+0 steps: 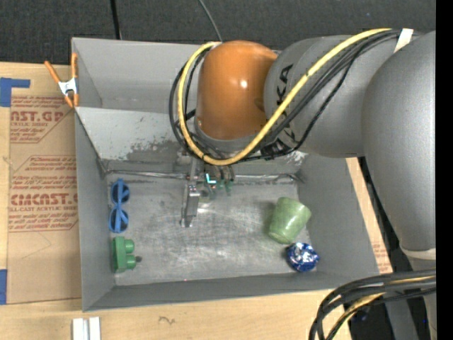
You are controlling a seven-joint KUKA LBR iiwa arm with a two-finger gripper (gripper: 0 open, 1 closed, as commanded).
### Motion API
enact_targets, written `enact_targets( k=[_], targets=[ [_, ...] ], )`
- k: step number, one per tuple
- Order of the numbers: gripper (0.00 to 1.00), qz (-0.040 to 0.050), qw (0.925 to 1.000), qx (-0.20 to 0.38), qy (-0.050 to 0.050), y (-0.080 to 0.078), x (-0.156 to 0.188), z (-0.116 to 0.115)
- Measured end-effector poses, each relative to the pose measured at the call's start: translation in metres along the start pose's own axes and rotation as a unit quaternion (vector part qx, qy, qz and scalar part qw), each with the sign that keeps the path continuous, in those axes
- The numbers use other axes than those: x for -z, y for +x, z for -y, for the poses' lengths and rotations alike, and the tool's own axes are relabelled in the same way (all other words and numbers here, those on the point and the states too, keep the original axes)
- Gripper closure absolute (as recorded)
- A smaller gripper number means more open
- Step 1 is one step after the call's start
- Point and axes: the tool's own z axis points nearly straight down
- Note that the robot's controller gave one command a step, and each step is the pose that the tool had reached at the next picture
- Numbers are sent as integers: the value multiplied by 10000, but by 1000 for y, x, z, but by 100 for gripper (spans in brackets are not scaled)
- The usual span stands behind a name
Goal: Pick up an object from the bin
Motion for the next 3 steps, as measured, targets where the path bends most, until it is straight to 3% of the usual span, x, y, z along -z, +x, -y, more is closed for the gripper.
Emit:
enact_targets(
  k=[1, 2, 3],
  targets=[
    [0, 112, 9959, 896, -8, -9, -97, 86],
    [0, 37, 9899, 1419, 7, -19, -83, 111],
    [0, 52, 9787, 2051, 6, -19, -83, 113]
  ],
)
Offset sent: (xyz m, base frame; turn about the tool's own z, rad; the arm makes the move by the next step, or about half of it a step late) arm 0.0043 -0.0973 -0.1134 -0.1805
